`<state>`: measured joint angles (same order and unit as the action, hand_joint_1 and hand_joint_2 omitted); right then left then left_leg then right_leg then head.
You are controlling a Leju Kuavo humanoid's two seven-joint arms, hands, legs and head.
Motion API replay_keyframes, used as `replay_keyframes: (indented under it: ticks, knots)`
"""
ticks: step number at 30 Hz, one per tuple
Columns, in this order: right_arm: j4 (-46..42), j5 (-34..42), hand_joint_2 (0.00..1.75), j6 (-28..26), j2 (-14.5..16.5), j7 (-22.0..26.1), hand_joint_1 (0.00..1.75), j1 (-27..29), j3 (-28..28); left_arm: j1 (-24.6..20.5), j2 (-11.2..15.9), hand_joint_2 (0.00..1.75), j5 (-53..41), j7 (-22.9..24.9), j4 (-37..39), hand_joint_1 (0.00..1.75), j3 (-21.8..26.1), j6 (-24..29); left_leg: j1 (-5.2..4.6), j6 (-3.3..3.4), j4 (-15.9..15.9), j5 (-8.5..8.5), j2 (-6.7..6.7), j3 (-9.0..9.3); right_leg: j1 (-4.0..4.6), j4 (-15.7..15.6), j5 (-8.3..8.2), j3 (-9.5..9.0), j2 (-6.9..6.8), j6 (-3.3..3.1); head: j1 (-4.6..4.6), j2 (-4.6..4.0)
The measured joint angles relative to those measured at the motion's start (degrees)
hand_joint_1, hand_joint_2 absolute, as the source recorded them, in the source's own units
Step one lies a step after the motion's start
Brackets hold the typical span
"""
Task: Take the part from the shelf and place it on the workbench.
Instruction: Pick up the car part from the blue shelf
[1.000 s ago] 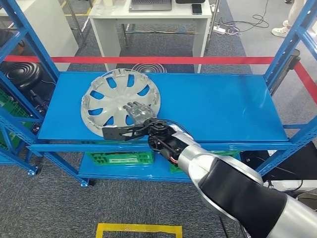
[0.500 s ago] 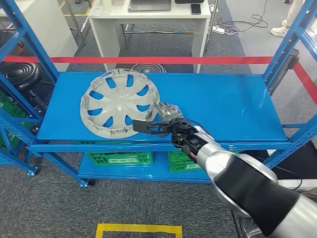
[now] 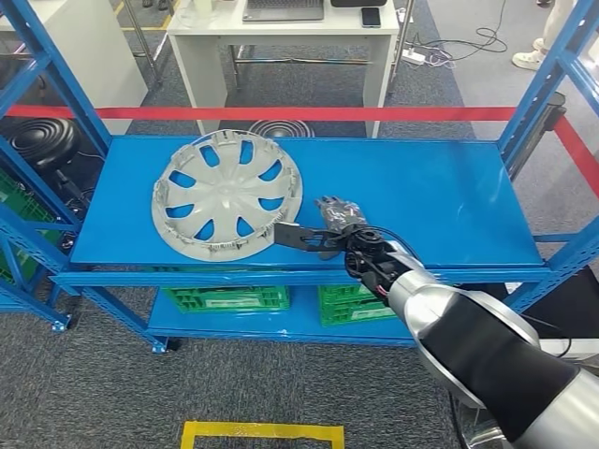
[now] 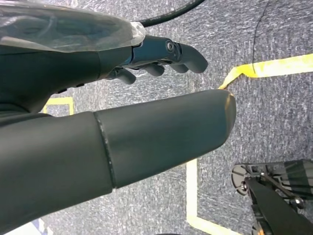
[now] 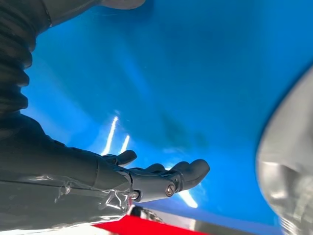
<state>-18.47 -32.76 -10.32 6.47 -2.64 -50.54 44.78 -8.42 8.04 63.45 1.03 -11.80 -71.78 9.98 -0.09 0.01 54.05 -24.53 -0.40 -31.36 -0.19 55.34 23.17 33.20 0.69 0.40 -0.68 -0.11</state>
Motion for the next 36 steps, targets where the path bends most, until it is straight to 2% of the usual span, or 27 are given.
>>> replay_keyframes:
  ticks: [4, 8, 12, 16, 20, 28, 36]
  knots:
    - [0.18, 0.44, 1.75, -0.09, -1.24, 1.03, 0.00, 0.65, -0.88, -0.47, 0.20, 0.00, -0.65, 0.28, 0.00, 0.00, -0.03, -0.27, 0.00, 0.00, 0.00, 0.00, 0.00, 0.01, 0.00, 0.00, 0.00, -0.01, -0.01, 0.00, 0.02, 0.00]
    - [0.31, 0.89, 1.75, -3.24, -3.11, 4.42, 0.00, 1.37, -3.06, -1.74, 0.27, 0.00, -1.65, 0.79, 0.00, 0.00, -0.16, -0.59, 0.00, 0.01, 0.00, 0.00, 0.00, 0.00, -0.01, 0.00, -0.03, -0.03, -0.01, 0.02, 0.01, 0.00]
    - [-0.42, 0.48, 1.75, -6.82, -3.05, 5.99, 0.00, 0.54, -3.45, -2.04, 0.27, 0.00, -1.64, 0.96, 0.00, 0.00, -0.17, -0.87, 0.00, 0.04, 0.00, 0.03, 0.00, -0.04, -0.01, 0.00, -0.07, -0.04, -0.01, 0.03, 0.01, 0.00]
    - [-2.88, 4.13, 1.75, -8.63, -1.44, 11.13, 0.00, -1.73, -4.56, -2.10, 0.26, 0.00, -1.44, 0.98, 0.00, 0.00, -0.17, -0.89, 0.01, 0.06, 0.00, 0.06, 0.01, -0.05, 0.00, 0.01, -0.09, -0.03, 0.00, 0.01, 0.02, 0.00]
    - [-7.17, 12.29, 0.00, -6.42, 0.58, 16.14, 0.00, -3.26, -6.40, -2.19, 0.22, 0.00, -1.15, 0.97, 0.00, 0.00, -0.17, -0.80, 0.02, 0.11, -0.01, 0.11, -0.05, -0.05, 0.02, 0.01, -0.09, -0.02, -0.11, 0.00, 0.02, 0.00]
    - [-16.91, 23.59, 0.00, -1.97, 0.97, 19.65, 0.00, -4.41, -9.90, -2.12, 0.06, 0.00, -0.73, 0.75, 0.00, 0.00, -0.17, -0.69, -0.06, 0.13, 0.05, 0.10, -0.04, -0.06, -0.06, -0.04, -0.12, -0.03, -0.10, 0.04, 0.01, 0.00]
    - [-24.07, 25.86, 0.00, 0.04, -1.48, 18.22, 0.00, -3.78, -12.00, -1.49, -0.10, 0.00, -0.53, 0.95, 0.00, 0.00, -0.17, -0.74, -0.25, 0.72, 0.61, -0.16, 0.00, -0.34, -0.27, -0.13, -0.22, -0.03, -0.05, 0.60, 0.02, 0.00]
